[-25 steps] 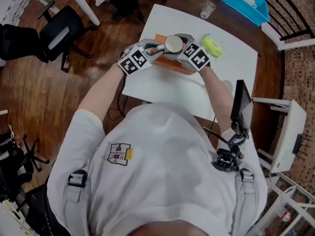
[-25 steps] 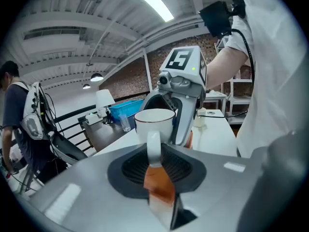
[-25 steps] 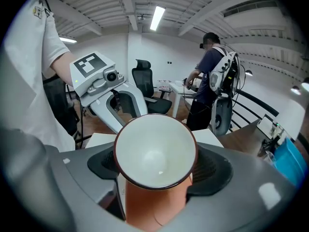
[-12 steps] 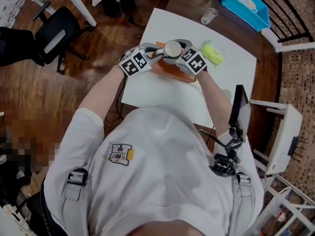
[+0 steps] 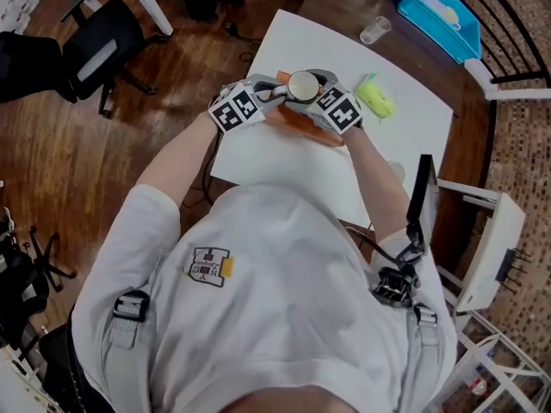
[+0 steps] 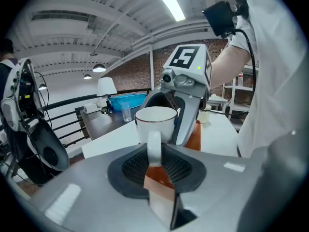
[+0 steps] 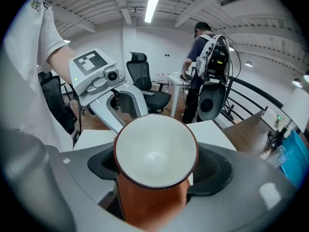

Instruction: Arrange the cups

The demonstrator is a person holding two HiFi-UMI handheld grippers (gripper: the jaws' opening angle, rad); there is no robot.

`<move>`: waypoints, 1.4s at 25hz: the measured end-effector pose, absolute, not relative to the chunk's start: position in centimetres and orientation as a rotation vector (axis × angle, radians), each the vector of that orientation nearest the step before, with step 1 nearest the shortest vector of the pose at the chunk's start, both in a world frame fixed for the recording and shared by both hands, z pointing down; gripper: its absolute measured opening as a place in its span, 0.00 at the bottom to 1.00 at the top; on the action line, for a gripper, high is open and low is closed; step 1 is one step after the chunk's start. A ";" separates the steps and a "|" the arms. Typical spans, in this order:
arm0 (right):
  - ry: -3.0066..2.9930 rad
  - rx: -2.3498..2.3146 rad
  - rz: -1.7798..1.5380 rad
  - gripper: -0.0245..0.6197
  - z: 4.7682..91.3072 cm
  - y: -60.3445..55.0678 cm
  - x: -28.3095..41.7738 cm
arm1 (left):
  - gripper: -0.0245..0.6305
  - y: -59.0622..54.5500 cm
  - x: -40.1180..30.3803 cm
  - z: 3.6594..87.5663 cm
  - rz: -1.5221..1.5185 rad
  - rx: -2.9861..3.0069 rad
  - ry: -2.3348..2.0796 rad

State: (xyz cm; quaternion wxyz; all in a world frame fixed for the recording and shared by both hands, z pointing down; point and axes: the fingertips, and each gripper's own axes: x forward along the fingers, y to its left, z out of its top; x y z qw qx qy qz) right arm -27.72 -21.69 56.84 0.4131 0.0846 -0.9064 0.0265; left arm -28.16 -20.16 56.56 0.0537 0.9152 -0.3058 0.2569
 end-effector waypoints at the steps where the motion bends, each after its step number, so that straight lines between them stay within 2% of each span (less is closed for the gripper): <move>1: -2.279 0.210 0.066 0.64 56.8 -21.7 -27.7 | 0.15 -20.1 -28.1 56.6 0.779 2.781 -0.930; 8: -2.287 0.202 0.064 0.65 57.0 -21.7 -27.8 | 0.15 -20.2 -28.2 56.7 0.794 2.789 -0.930; 9: -2.297 0.194 0.078 0.66 57.0 -21.7 -27.8 | 0.15 -20.2 -28.2 56.7 0.799 2.794 -0.935; 10: -2.311 0.186 0.101 0.72 56.9 -21.5 -27.9 | 0.16 -20.1 -28.2 56.6 0.795 2.798 -0.942; 11: -2.327 0.182 0.124 0.75 56.8 -21.3 -27.9 | 0.19 -20.1 -28.3 56.4 0.780 2.803 -0.954; 13: -2.350 0.190 0.140 0.79 56.2 -21.2 -27.7 | 0.33 -20.2 -28.7 55.7 0.733 2.807 -0.998; 15: -2.372 0.228 0.136 0.79 55.3 -21.3 -27.1 | 0.41 -19.9 -29.6 54.8 0.686 2.804 -1.061; 23: -2.521 0.393 0.175 0.75 51.8 -18.3 -22.0 | 0.41 -13.3 -29.9 54.1 0.525 2.715 -1.199; 35: -2.518 0.460 0.416 0.68 55.9 -6.4 -12.1 | 0.39 -4.2 -19.6 57.4 0.556 2.665 -0.953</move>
